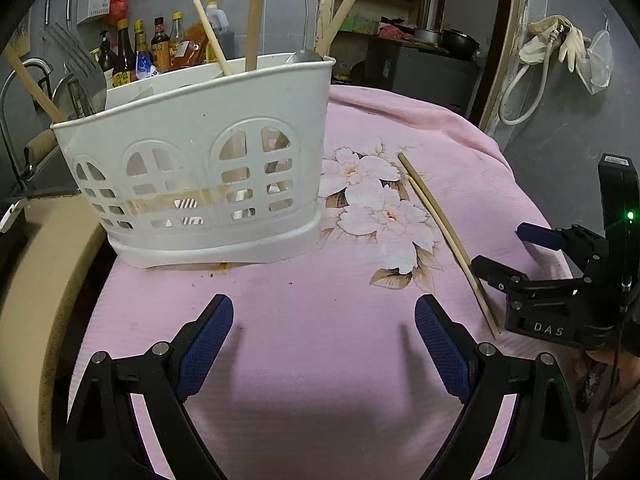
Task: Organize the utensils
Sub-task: 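Move both open tools back over the chopsticks lying on the cloth, then close the left tool on a chopstick while the right tool grasps the other chopstick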
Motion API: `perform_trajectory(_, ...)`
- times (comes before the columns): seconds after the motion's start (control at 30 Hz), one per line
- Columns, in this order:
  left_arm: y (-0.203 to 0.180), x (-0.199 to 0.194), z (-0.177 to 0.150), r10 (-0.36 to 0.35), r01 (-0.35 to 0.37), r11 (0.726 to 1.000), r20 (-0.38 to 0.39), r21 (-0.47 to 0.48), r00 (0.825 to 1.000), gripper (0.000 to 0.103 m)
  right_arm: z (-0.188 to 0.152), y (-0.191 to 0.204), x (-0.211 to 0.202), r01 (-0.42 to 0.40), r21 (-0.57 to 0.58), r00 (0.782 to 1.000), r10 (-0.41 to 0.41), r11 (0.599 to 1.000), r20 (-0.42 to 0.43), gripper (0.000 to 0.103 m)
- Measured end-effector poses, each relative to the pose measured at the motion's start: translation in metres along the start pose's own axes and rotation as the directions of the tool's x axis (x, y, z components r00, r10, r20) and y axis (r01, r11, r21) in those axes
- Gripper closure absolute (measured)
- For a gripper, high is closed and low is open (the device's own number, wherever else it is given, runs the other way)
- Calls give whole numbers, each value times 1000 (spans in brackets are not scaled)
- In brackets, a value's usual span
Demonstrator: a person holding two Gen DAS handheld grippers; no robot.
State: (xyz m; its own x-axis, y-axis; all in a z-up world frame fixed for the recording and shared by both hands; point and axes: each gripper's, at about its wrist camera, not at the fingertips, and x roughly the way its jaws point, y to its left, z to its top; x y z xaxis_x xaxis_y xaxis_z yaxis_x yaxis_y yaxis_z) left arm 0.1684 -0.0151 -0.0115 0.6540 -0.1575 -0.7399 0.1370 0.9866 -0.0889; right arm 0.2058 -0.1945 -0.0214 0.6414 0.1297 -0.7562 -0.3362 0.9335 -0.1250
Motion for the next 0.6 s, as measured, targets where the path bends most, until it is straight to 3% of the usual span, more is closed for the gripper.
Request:
perform_trajectory(0.27,-1,2,3,-14,14,1000,0,-4,1000,14,8,7,11,39,-38,999,-40,999,-23,22)
perform_trajectory(0.37,-1,1,6,-23,23,1000,3,-12,1000,14,10,5,19,62,-53,997,-64,997,-34,30)
perform_trajectory(0.43,-2,1,9,-40,40,999,0,-15,999,14,13,6,19,83,-73,996,-85,994,-23,68)
perform_trajectory(0.53,-9,0,14,-67,67,998,-1,3,998,14,11,-2,16,114,-85,993,-115,990,-6,90)
perform_trajectory(0.6,-18,2,18,-87,87,996,-11,32,996,15,8,-12,12,97,-59,995,-97,994,-2,96)
